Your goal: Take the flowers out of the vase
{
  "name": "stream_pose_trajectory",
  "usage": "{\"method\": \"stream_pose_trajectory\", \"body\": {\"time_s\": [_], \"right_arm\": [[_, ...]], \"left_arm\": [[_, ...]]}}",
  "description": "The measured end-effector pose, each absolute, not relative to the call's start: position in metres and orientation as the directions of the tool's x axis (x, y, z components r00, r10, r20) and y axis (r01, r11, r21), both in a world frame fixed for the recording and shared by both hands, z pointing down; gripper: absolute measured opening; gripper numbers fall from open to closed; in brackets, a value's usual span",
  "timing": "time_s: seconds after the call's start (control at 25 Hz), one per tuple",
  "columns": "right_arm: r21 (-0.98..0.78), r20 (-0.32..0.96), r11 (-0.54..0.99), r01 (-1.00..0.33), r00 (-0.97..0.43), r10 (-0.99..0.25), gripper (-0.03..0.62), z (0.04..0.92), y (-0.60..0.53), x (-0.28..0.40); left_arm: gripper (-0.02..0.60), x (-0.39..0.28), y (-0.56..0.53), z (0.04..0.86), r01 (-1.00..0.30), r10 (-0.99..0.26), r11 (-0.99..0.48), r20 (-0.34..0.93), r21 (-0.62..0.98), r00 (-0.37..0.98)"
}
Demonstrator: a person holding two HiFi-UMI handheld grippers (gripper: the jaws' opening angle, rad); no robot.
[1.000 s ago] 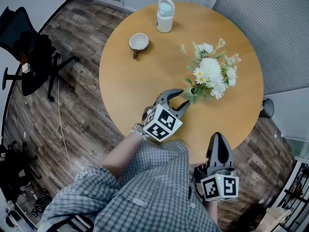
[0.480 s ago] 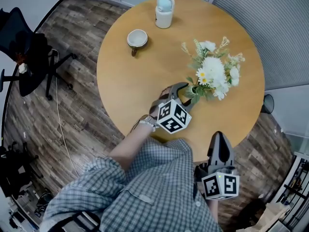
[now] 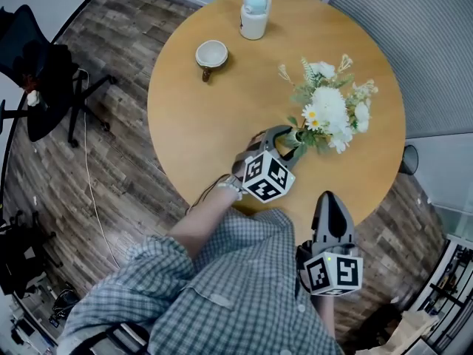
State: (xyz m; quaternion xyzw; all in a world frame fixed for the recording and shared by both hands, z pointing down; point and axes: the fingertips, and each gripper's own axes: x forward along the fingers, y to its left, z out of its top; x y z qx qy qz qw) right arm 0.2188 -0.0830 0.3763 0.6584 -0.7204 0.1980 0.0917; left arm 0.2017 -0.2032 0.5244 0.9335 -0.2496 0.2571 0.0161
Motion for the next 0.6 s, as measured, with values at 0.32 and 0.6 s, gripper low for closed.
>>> {"method": "stream_pose_trajectory", "body": {"time_s": [0.32,0.6], "right_arm": [[-0.096,0.438,0.097,-0.991,-0.13,-0.889,0.012,0.396,-0.107,0.219],[-0.084,0.449,0.111,-0.99,-0.137,-0.883,0.015,0.405,-0.141,0.22]], "left_arm": [[0.236,0.203,-0.202,0.529,-0.488,-0.453,-0.871,0.491,-0.063,0.745],[0.236,0.203,-0.202,0.529,-0.489,-0.457,-0.87,0.486,-0.067,0.745]]}}
